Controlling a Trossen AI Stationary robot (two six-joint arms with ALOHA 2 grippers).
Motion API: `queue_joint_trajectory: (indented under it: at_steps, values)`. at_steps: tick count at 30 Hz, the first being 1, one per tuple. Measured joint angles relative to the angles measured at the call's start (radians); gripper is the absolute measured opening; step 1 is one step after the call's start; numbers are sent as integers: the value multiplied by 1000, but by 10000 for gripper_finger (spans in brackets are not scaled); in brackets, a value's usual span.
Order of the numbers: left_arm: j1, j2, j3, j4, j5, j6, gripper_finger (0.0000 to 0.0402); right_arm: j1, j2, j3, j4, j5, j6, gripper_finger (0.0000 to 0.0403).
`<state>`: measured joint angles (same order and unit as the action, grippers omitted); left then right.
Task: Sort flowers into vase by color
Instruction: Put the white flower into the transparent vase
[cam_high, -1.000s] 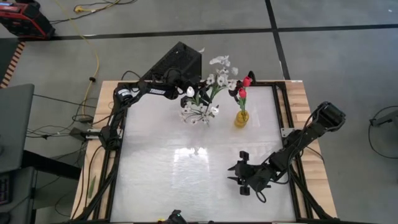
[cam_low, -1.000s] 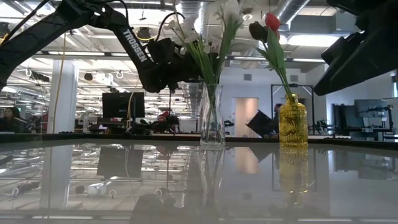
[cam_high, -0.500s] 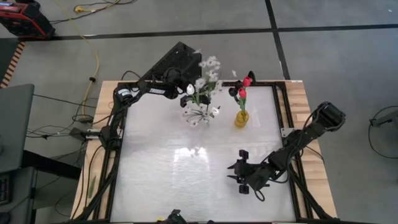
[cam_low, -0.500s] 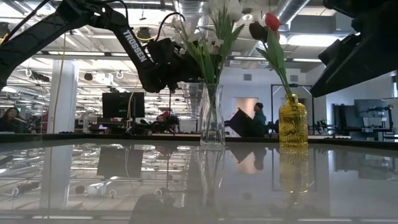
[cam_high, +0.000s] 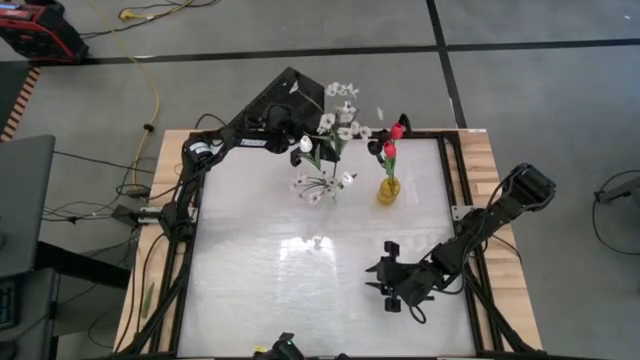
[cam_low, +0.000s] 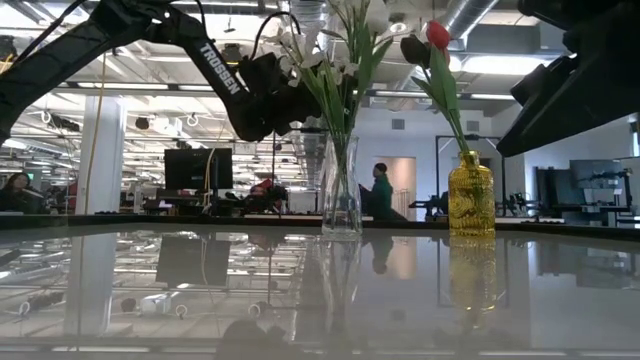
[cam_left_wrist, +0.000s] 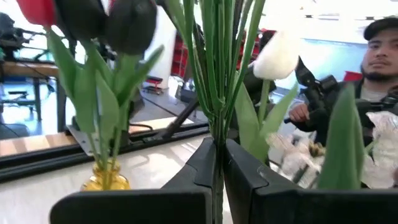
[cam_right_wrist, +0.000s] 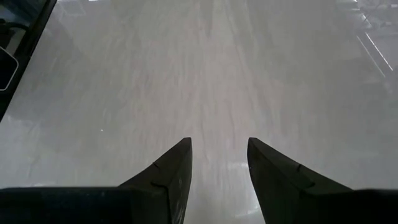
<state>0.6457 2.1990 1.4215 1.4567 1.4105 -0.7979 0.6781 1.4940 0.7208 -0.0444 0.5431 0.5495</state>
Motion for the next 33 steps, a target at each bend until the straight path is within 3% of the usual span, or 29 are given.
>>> queue_joint_trajectory:
  at_steps: [12, 26, 33]
  values:
    - [-19, 0, -58, -2, 20, 79, 5, 0, 0, 0, 1, -6, 0, 180]
    - [-12, 0, -70, -11, 10, 88, 88, 0, 0, 0, 22, -19, 1, 180]
    - [4, 0, -70, 1, -28, 91, 98, -1, 0, 0, 23, -19, 0, 180]
